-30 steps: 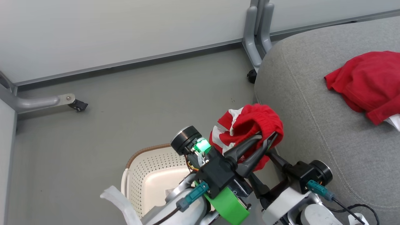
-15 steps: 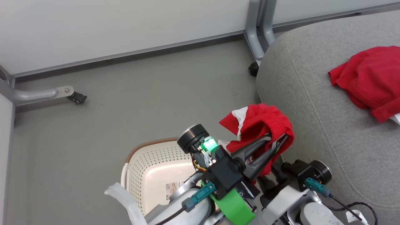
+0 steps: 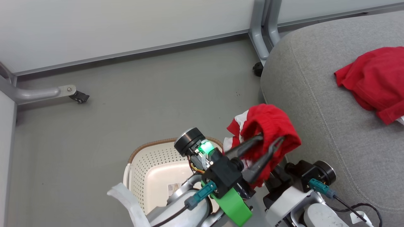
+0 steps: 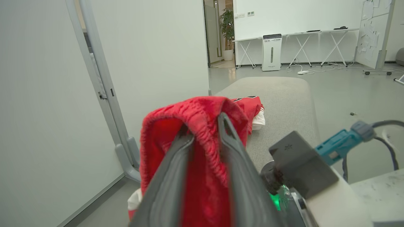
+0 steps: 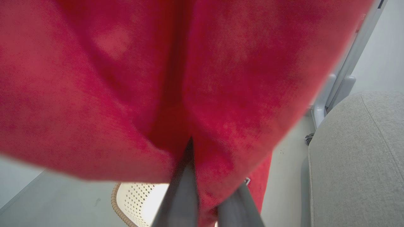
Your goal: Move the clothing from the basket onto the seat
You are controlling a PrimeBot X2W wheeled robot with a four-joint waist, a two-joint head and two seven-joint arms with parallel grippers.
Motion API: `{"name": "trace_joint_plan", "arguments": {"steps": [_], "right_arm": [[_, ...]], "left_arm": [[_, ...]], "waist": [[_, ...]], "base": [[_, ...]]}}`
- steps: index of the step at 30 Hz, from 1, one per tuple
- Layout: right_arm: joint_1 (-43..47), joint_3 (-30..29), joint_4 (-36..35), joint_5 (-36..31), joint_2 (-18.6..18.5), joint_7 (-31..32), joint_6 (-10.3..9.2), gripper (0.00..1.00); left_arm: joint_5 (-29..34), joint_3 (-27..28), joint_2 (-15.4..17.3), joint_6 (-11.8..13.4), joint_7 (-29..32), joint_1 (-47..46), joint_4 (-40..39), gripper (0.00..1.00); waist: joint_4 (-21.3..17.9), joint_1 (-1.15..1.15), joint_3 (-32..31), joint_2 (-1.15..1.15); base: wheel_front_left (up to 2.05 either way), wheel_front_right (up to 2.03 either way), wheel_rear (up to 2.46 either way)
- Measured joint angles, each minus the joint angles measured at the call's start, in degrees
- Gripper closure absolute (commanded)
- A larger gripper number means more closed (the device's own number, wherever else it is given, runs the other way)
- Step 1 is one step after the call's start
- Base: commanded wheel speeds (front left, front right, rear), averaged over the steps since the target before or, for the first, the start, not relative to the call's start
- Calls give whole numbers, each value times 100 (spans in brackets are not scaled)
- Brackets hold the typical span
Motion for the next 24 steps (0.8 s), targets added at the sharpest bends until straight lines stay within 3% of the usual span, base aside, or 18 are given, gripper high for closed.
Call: {"name": "trace_joint_plan", "arguments": {"steps": [24], "right_arm": [[194, -468, -360, 292, 145, 0, 0, 100]], "left_arm": [[18, -73, 196, 208, -24, 10, 303, 0]], "waist": [[16, 0, -85, 0]], "base": [[0, 0, 0]]}}
